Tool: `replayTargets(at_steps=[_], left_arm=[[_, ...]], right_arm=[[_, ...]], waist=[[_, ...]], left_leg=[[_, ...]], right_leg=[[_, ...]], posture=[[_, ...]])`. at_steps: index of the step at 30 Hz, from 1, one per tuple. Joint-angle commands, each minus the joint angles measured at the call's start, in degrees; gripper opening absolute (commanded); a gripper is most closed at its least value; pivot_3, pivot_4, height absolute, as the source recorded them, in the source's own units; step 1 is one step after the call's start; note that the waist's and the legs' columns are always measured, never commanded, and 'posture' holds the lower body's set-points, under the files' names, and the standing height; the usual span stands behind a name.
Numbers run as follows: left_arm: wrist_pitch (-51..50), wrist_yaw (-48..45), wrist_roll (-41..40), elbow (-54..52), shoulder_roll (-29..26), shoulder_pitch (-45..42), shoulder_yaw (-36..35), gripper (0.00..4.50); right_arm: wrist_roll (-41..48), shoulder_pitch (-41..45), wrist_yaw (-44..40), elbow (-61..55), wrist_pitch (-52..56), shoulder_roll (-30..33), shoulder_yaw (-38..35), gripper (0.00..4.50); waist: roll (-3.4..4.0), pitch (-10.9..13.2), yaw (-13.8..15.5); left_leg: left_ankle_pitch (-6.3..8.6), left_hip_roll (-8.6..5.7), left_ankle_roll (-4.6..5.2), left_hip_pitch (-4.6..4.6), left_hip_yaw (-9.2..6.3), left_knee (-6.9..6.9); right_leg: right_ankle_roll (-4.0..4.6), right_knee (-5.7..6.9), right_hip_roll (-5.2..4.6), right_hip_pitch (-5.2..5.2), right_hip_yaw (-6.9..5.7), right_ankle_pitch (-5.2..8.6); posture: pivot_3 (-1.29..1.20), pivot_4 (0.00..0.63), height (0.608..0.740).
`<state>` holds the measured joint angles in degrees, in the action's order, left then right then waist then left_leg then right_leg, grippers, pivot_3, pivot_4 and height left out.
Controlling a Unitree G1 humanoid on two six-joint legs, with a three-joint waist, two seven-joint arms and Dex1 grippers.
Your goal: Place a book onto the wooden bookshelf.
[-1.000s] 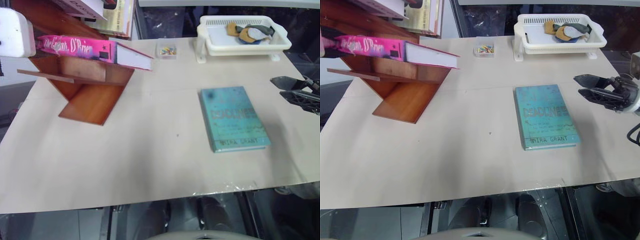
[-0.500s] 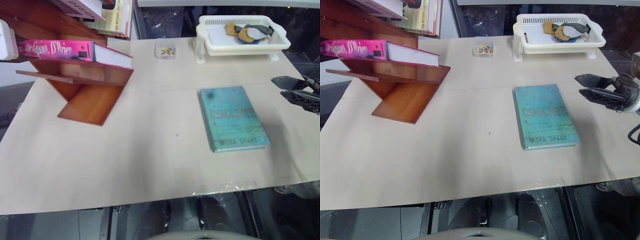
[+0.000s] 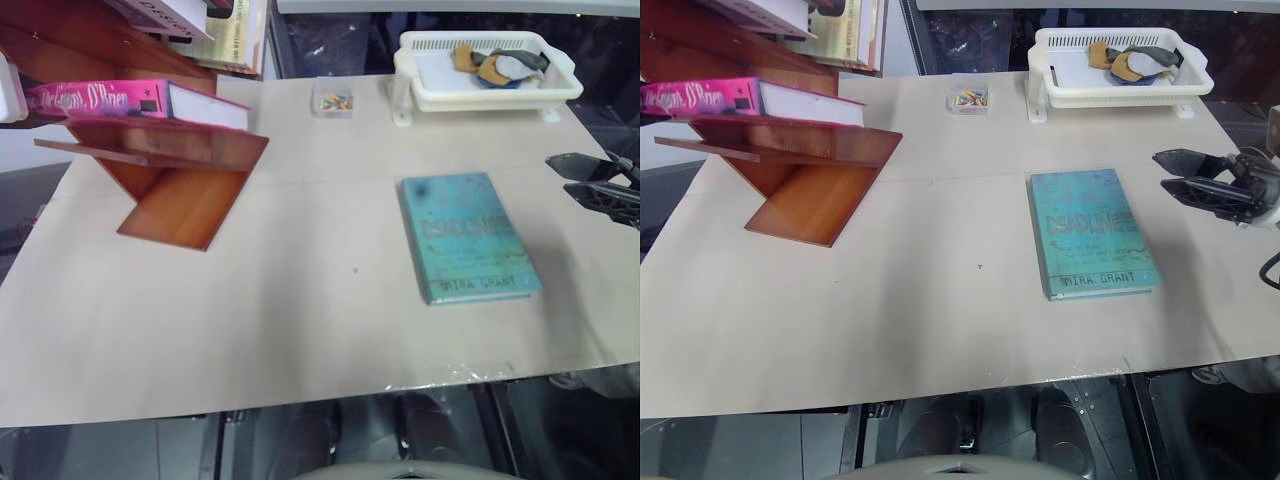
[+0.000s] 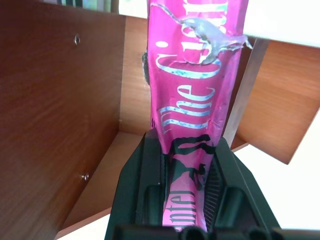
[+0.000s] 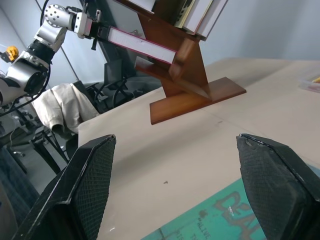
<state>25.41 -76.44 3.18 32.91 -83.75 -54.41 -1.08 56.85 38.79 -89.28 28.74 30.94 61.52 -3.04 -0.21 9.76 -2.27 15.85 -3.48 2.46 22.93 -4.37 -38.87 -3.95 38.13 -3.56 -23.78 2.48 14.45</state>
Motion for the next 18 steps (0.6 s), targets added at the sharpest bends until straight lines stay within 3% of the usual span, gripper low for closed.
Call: replayTargets(at_steps=[1,17,18], left_arm=[[3.6,1.0,1.0,3.8,0.0,-3.2,0.0,0.53],[13.5,5.6,9.0,21.3,3.7,-12.3,5.9,0.53],[13.9,5.9,9.6,21.9,3.8,-12.6,6.3,1.01]], right_arm=[[1.1,-0.3,-3.2,-0.7,-1.3,1.5,-2.1,3.93],[1.3,-2.3,-3.2,-1.2,-1.6,2.8,-4.0,3.93],[1.3,-2.3,-3.2,-1.3,-1.5,2.9,-4.1,3.93]], waist=[[0.00,0.0,0.0],[0.00,0.0,-0.3],[0.00,0.0,-0.3]], left_leg=[[0.00,0.00,0.00,0.00,0.00,0.00],[0.01,0.00,0.02,-0.02,0.08,-0.24],[0.01,0.00,0.02,-0.02,0.10,-0.26]], right_leg=[[0.00,0.00,0.00,0.00,0.00,0.00],[0.00,0.46,0.02,-0.15,0.10,0.00],[0.00,0.54,0.02,-0.17,0.13,0.00]], posture=[[0.00,0.150,0.740],[0.00,0.150,0.740],[0.00,0.150,0.740]])
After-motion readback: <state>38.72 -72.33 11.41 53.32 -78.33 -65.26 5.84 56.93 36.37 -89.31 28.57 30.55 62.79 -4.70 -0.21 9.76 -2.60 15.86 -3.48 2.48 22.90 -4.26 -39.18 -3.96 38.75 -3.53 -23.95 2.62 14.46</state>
